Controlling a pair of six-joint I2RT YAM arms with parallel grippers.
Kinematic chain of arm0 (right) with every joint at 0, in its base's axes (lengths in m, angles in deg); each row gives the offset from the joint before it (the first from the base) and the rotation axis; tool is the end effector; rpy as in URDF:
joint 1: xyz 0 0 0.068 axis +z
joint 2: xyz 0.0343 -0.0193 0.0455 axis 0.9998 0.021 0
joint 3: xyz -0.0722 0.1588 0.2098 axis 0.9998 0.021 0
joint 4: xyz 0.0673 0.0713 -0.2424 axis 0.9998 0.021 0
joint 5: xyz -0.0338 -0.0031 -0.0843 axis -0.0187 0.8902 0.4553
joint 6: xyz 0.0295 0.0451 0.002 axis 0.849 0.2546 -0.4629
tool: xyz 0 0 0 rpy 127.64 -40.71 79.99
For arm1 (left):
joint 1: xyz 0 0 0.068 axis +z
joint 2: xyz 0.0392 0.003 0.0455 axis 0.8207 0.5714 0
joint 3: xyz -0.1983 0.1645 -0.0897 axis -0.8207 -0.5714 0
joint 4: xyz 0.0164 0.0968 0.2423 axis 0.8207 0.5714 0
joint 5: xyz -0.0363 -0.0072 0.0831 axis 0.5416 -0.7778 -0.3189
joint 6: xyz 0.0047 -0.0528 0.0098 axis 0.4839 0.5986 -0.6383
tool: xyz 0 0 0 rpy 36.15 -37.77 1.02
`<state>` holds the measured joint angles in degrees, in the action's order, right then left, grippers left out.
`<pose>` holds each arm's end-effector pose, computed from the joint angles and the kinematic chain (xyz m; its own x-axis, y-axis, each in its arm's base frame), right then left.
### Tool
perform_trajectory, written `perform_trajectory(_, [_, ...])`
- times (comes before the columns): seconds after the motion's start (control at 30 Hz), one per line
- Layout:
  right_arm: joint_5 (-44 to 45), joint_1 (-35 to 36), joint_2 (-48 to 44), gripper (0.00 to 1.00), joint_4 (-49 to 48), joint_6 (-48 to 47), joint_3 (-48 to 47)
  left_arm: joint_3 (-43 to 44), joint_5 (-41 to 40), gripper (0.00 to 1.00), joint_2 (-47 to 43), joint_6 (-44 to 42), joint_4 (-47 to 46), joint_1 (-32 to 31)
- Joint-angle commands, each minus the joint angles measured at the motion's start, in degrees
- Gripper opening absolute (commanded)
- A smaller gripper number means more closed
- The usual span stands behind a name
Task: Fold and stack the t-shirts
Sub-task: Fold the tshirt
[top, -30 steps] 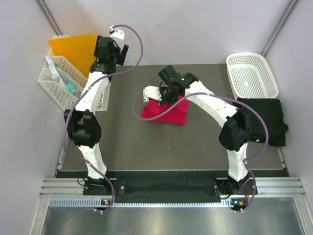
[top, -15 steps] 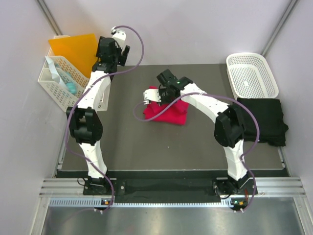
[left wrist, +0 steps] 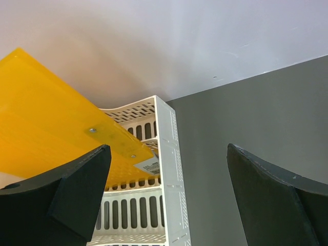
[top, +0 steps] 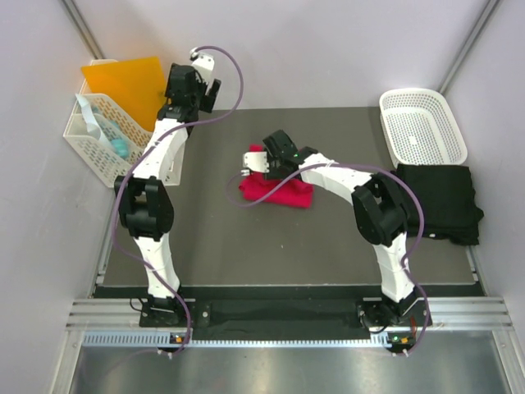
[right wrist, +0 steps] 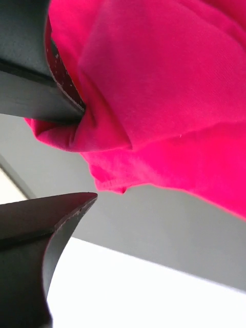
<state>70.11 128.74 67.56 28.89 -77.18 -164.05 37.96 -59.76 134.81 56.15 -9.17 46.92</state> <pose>0.3666 0.2978 0.2169 0.1775 -0.9663 -0.1864 -0.7679 -0.0176 -0.6404 0.4808 -0.0620 0.3631 -0.2800 0.3952 -0.8749 0.0444 0.9157 0.3995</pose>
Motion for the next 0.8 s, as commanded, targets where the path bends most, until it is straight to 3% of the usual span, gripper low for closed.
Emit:
perform_trajectory(0.0, [10.41,-0.22,-2.06,0.55,-20.46,0.77,2.78,1.94,1.02,0.99,0.09,1.7,-2.83,0.14])
perform_trajectory(0.13, [15.36,-0.3,-1.18,0.68,-27.52,1.12,2.71,1.85,1.64,0.99,0.27,2.84,-2.39,0.14])
perform_trajectory(0.23, [14.84,-0.3,-1.53,0.71,-27.71,1.21,2.44,1.76,1.9,0.99,0.53,3.37,-2.56,0.14])
perform_trajectory(0.4, [18.16,-0.39,-1.09,0.72,-33.58,-1.43,3.15,1.76,1.9,0.99,0.71,3.55,-2.56,0.14])
perform_trajectory(0.57, [18.79,-1.01,-1.88,0.72,-32.11,1.19,3.32,1.59,2.25,0.99,0.62,3.99,-2.65,0.14])
perform_trajectory(0.67, [14.77,-2.85,-3.11,0.68,-20.64,10.55,0.87,0.62,4.35,0.99,0.09,4.34,-2.04,0.14])
perform_trajectory(0.77, [-4.08,-7.41,-5.21,0.7,-0.96,19.65,-2.74,0.0,16.87,0.99,0.09,0.15,0.15,0.14])
